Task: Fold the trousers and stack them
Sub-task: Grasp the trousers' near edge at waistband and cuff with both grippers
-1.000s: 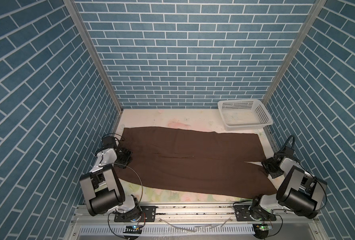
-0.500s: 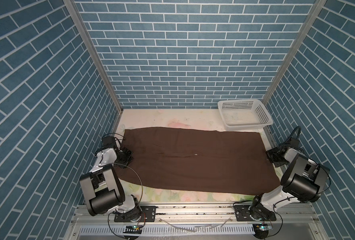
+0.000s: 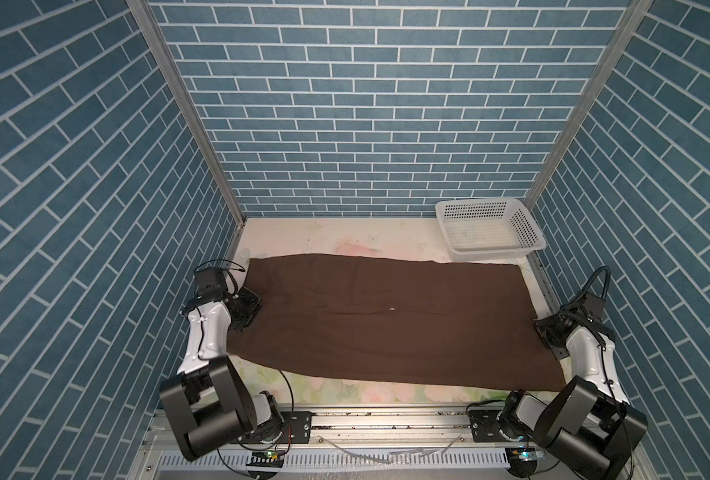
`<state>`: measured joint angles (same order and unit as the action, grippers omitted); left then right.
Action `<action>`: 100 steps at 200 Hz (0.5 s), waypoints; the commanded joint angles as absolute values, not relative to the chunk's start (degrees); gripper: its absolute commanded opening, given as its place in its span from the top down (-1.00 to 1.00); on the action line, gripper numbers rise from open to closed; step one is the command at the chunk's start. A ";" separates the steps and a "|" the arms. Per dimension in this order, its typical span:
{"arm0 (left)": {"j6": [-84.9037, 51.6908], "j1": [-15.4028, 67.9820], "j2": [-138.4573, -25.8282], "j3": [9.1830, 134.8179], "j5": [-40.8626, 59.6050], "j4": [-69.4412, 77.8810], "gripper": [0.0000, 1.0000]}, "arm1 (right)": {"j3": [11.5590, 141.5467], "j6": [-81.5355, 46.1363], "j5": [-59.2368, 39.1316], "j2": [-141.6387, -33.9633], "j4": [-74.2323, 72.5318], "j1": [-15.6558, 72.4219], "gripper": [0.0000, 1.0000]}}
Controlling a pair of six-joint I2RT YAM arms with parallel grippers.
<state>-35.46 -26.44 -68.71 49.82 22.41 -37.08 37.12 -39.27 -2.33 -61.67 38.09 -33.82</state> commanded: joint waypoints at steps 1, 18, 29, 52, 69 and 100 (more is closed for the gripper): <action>-35.21 -30.02 -64.18 49.85 18.58 -41.73 0.31 | 34.41 -43.22 1.48 -58.66 45.25 -37.93 0.60; -34.41 -34.39 -61.18 49.67 19.77 -43.86 0.20 | 34.05 -44.82 3.73 -56.80 47.00 -40.78 0.41; -33.82 -37.30 -59.33 48.74 20.29 -44.59 0.09 | 34.04 -44.95 4.94 -56.23 47.52 -43.66 0.08; -33.10 -42.08 -55.93 46.11 20.19 -45.56 -0.01 | 33.23 -45.35 4.11 -57.06 47.22 -45.75 0.00; -33.24 -44.56 -54.60 44.15 20.98 -45.12 -0.07 | 32.93 -45.57 4.24 -57.34 47.10 -46.70 -0.07; -34.00 -46.71 -55.75 41.78 23.47 -42.68 -0.15 | 30.93 -47.32 1.87 -59.22 45.12 -50.43 -0.28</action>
<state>-34.04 -45.36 -54.98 43.51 21.28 -43.00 33.32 -44.25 2.72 -57.71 44.95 -47.70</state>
